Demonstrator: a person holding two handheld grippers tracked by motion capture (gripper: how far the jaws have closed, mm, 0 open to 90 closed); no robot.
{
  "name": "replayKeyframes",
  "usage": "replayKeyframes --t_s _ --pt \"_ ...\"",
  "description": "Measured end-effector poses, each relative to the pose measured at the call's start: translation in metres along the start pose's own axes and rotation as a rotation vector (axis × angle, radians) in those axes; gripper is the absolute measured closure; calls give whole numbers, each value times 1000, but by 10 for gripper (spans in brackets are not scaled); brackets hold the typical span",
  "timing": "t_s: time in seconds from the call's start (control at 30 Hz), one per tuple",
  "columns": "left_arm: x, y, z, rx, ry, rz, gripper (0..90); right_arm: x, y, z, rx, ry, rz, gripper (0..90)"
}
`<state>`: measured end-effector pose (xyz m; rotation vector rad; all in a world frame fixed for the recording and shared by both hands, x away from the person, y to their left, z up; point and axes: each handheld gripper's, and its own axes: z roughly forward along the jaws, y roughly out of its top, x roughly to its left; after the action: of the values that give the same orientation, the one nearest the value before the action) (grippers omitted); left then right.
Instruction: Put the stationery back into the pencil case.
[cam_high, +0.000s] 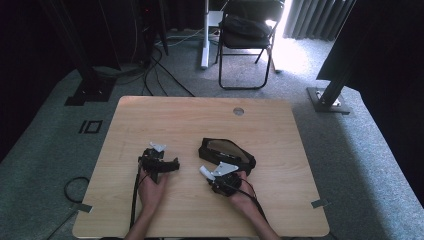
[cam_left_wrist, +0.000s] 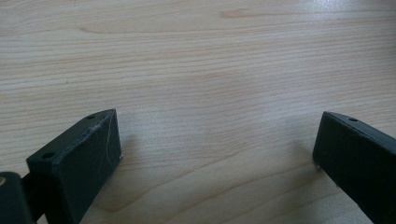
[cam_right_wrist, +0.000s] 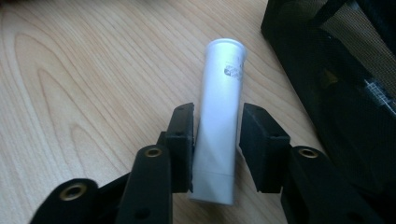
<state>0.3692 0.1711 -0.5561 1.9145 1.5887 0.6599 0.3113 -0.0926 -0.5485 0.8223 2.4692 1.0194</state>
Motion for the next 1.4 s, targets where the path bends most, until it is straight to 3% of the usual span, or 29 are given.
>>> replayKeyframes --t_s 0.33,0.7,1.2,1.4 --pt "0 0 0 0 0 0 13 -1 -3 0 16 -14 -17 693" --pt "0 0 0 1 0 2 13 -4 -6 -4 31 1 -5 666" --pt "0 0 0 0 0 0 12 -7 -7 -4 33 20 44 713" --pt "0 0 0 1 0 0 12 -8 -8 -6 28 8 42 714"
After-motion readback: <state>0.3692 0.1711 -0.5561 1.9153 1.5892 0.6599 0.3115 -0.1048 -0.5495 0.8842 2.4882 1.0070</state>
